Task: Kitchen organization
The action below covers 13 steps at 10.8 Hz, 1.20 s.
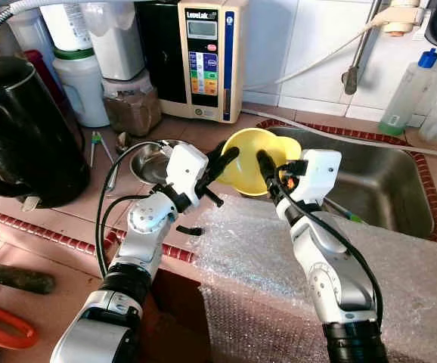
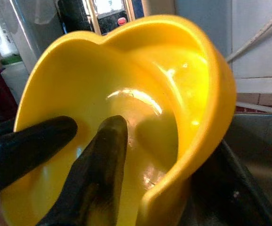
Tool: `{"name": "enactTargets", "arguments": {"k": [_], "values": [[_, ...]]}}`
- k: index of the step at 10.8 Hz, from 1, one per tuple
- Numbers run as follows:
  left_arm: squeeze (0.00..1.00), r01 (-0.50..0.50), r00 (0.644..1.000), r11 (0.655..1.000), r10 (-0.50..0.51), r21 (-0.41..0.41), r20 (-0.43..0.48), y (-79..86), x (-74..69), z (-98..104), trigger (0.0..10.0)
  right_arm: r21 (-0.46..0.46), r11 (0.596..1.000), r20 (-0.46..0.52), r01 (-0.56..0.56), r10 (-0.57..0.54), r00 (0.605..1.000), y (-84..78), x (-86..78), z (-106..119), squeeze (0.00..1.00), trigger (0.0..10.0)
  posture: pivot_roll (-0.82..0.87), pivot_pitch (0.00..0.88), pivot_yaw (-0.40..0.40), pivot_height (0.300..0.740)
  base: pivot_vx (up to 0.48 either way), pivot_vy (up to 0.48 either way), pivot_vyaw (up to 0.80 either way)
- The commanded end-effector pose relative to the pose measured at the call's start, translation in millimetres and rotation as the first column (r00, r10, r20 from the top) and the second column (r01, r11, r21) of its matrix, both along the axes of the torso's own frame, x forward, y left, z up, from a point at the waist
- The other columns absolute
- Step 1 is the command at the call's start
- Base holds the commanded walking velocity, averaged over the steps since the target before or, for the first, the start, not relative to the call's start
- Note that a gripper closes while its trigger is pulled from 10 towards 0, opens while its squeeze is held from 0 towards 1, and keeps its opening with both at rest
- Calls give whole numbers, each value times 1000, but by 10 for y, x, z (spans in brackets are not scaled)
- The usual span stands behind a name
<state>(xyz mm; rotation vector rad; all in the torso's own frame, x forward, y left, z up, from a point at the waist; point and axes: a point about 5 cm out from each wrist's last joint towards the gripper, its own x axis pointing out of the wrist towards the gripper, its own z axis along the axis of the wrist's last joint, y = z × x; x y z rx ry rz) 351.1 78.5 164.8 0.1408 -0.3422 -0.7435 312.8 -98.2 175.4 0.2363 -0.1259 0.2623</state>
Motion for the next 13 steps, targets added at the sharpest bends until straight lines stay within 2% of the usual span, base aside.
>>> {"name": "enactTargets", "arguments": {"k": [1,8,9,10,12,13], "values": [[0,8,1000,1000,-8,2,13,-57,9,54,0,-9,999,-23,-52,52,998,158,-27,-53,0,0,-19,0,53,740,0,0,0],[0,-5,1000,1000,5,18,5,-39,23,41,0,-35,999,-27,25,-26,999,69,-15,-102,0,0,-23,0,70,740,0,0,0],[1000,40,999,999,-41,-32,-30,-51,13,45,5922,-36,999,-26,32,-33,999,58,-8,-105,0,0,-21,0,72,740,0,0,0],[1000,52,998,997,-54,-50,-44,-49,10,45,10000,-40,998,-22,39,-40,999,48,-5,-106,0,0,-19,0,73,740,0,0,0],[1000,128,991,992,-128,18,-42,-103,-37,17,10000,-53,997,-4,62,-62,998,-1,-6,-105,0,0,-10,0,69,740,0,0,0],[1000,129,990,991,-127,23,-54,-92,-31,3,10000,-58,995,4,76,-76,997,-45,6,-97,0,0,-10,0,69,740,0,0,0]]}}
